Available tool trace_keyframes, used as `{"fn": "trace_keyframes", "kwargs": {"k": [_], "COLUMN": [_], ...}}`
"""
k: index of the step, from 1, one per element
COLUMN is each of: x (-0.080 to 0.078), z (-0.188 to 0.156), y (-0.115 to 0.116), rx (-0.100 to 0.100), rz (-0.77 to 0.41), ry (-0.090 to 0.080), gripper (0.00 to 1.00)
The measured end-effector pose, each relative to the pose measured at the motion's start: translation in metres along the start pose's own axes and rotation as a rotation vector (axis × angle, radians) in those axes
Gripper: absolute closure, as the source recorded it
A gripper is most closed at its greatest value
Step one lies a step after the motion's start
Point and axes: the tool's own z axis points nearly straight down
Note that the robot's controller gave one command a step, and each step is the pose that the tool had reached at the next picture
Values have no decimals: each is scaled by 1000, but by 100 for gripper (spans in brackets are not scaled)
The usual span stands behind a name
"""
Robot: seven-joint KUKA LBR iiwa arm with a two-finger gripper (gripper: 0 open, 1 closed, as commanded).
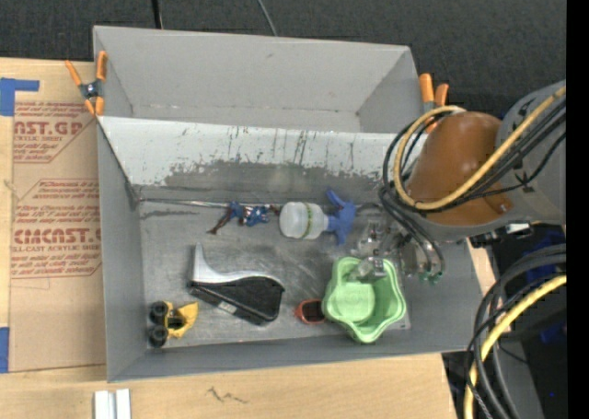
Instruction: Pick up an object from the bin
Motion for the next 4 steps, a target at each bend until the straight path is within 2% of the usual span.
{"fn": "trace_keyframes", "kwargs": {"k": [1,2,3,4], "x": [2,-7,-12,-4], "z": [-12,-48,-24,-30], "y": [2,-5,-14,-11], "rx": [0,-1,0,-3], "rz": [9,-135,-180,-112], "ry": [18,30,15,41], "gripper": [100,100,100,100]}}
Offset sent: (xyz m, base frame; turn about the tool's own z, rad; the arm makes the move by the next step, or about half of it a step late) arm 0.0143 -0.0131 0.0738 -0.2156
